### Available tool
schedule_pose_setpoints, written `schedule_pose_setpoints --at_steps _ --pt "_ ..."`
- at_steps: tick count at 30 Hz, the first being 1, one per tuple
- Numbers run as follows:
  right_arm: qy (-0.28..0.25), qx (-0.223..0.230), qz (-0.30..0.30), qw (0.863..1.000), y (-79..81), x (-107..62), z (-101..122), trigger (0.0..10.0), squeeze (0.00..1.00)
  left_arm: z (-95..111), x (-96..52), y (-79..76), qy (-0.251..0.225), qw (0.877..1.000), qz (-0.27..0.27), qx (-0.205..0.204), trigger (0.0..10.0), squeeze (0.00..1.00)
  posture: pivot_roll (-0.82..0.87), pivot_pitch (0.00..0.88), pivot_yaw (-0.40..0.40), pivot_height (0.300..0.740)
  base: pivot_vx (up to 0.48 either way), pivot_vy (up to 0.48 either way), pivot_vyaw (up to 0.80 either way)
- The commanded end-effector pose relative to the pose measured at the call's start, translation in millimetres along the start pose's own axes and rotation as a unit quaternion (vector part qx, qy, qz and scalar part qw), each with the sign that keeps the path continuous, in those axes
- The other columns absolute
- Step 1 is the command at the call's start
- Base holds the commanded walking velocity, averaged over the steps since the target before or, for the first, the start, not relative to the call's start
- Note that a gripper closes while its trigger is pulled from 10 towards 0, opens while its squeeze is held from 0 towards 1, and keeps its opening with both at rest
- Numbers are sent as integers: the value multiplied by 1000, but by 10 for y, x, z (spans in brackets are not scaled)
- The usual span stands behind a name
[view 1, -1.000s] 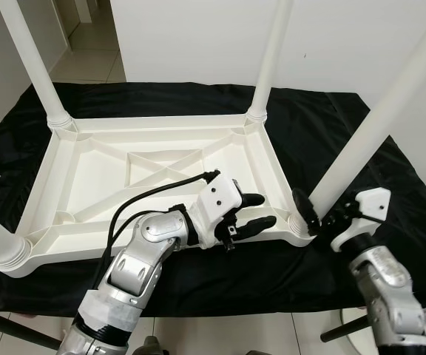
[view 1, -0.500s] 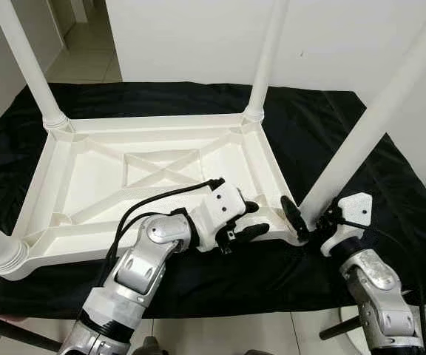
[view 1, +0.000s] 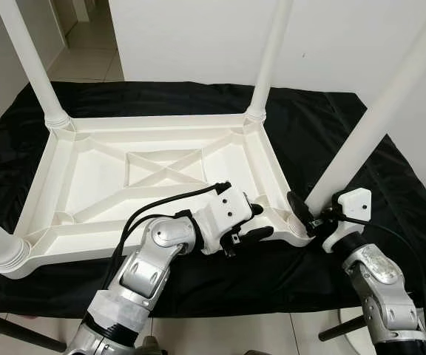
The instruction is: Building children table
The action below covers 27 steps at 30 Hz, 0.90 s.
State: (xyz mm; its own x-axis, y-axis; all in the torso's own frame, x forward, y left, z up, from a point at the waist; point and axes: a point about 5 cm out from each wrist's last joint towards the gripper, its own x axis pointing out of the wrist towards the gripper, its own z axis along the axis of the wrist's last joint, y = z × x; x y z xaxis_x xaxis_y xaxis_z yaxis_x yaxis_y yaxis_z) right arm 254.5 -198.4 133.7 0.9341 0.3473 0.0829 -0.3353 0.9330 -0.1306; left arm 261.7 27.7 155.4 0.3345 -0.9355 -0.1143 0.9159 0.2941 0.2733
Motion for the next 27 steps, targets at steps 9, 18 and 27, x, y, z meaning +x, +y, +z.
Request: schedule_pose_setpoints --at_steps 9,18,27 --pt "69 36 -155 985 82 -46 -172 10000 0 -34 18 86 6 997 82 5 10000 0 -28 9 -21 740 0 0 0" --pt "87 112 -325 935 277 39 -180 10000 0 -28 29 114 3 996 87 5 10000 0 -34 11 -5 740 0 0 0" --pt "67 138 -309 938 508 218 -92 10000 1000 -30 35 159 3 995 102 -1 10000 0 -31 12 -2 740 0 0 0"
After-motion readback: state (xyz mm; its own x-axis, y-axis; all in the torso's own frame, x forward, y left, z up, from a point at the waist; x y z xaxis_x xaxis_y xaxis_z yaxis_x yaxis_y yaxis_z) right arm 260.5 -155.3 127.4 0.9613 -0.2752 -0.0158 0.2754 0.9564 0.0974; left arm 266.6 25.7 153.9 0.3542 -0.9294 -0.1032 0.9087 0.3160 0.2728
